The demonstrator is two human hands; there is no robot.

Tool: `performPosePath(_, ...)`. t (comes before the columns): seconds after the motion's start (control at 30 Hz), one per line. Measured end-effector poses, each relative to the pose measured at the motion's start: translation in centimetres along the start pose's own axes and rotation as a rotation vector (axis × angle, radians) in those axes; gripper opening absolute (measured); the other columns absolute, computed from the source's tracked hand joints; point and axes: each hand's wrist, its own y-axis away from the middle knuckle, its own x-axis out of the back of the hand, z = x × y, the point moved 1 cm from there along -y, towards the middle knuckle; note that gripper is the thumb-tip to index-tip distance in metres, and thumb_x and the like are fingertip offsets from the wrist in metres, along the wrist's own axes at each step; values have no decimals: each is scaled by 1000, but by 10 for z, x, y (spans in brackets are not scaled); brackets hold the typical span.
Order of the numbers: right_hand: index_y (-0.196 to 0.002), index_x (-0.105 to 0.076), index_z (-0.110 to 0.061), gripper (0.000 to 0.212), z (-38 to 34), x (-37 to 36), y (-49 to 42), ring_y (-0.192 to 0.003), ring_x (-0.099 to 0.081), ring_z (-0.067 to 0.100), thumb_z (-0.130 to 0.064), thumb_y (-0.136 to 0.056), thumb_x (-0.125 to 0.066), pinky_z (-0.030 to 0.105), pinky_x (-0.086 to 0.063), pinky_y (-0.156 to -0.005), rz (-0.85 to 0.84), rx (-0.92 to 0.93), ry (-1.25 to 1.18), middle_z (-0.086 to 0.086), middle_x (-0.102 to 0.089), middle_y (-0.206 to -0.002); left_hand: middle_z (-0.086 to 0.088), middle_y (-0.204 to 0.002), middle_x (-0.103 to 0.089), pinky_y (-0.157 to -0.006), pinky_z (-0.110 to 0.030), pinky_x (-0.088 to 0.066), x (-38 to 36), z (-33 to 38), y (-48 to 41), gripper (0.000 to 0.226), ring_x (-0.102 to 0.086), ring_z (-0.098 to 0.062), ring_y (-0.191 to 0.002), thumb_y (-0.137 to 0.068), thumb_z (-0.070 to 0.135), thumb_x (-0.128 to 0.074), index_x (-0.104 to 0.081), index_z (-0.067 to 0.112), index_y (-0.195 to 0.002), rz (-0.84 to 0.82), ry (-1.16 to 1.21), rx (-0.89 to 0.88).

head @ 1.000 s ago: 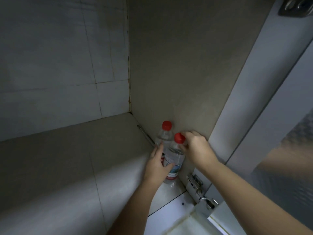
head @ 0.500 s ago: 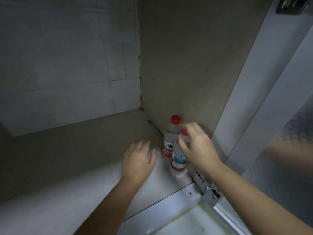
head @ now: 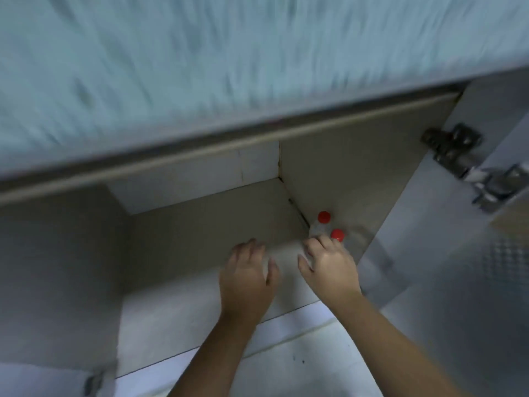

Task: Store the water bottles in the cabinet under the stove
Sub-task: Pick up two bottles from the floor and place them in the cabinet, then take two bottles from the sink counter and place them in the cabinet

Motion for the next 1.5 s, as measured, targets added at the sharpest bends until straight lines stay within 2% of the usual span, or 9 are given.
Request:
performPosePath(0.1, -97, -64, -11, 28, -15, 51, 22, -79, -61, 33, -29, -77, -56, 38, -54, -65, -49, -58, -75, 11, -67, -88, -11, -101, -70, -72, -36, -53, 53, 29, 10, 38, -65, -31, -88, -78, 30, -43, -68, 8, -95, -105, -14, 43)
performPosePath(0.2, -89, -65, -10, 25, -25, 107, 51, -75, -62, 34, -26, -72, -57, 36, -55, -61, -56, -92, -128, 11, -69, -84, -11, -101, -69, -76, -36, -52, 105, 59, 21, 36, -63, -31, -90, -79, 28, -44, -69, 8, -95, -141, 11, 75)
performPosePath(0.3, -90, -64, -10, 25, -29, 167, 78, -79, -63, 34, -25, -72, -58, 35, -55, -62, -75, -125, -133, 12, -69, -88, -12, -98, -69, -76, -38, -54, 156, 97, 33, 36, -64, -32, -89, -79, 28, -45, -69, 5, -93, -185, 21, 97)
performPosePath(0.43, -91, -65, -11, 33, -29, 248, 110, -80, -64, 33, -34, -75, -46, 35, -54, -58, -117, -167, -91, 10, -70, -91, -10, -98, -70, -74, -36, -53, 223, 153, 46, 36, -64, -31, -88, -78, 29, -46, -69, 7, -93, -255, 63, 82)
performPosePath(0.67, -97, -64, -11, 29, -21, 392, 143, -89, -64, 32, -28, -75, -57, 39, -54, -74, -71, -187, -80, 8, -70, -98, -11, -101, -69, -76, -34, -51, 325, 243, 36, 37, -65, -28, -88, -81, 28, -46, -68, 5, -98, -309, 117, 3)
performPosePath(0.83, -100, -63, -10, 34, -11, 477, 158, -94, -62, 32, -32, -78, -48, 40, -52, -79, 35, -226, -59, 8, -68, -101, -13, -107, -68, -79, -39, -52, 379, 288, 12, 40, -64, -29, -97, -82, 30, -44, -67, 5, -103, -301, 126, -145)
performPosePath(0.97, -102, -63, -10, 32, -17, 523, 181, -95, -61, 30, -25, -74, -56, 35, -51, -76, 166, -317, 2, 8, -67, -104, -16, -112, -66, -83, -43, -52, 403, 298, -1, 42, -61, -33, -103, -82, 29, -43, -66, 4, -106, -298, 123, -309)
performPosePath(1.2, -102, -62, -10, 30, -43, 557, 258, -94, -61, 29, -26, -78, -54, 35, -49, -81, 376, -606, 34, 8, -68, -104, -14, -111, -67, -88, -44, -47, 421, 314, -9, 45, -60, -33, -105, -82, 31, -40, -67, 4, -104, -324, 158, -520)
performPosePath(1.5, -101, -63, -7, 31, -30, 612, 387, -97, -61, 29, -25, -77, -55, 36, -48, -83, 638, -1002, 152, 12, -68, -103, -13, -107, -69, -87, -46, -47, 429, 428, 39, 44, -62, -32, -102, -80, 32, -41, -68, 5, -101, -370, 368, -882)
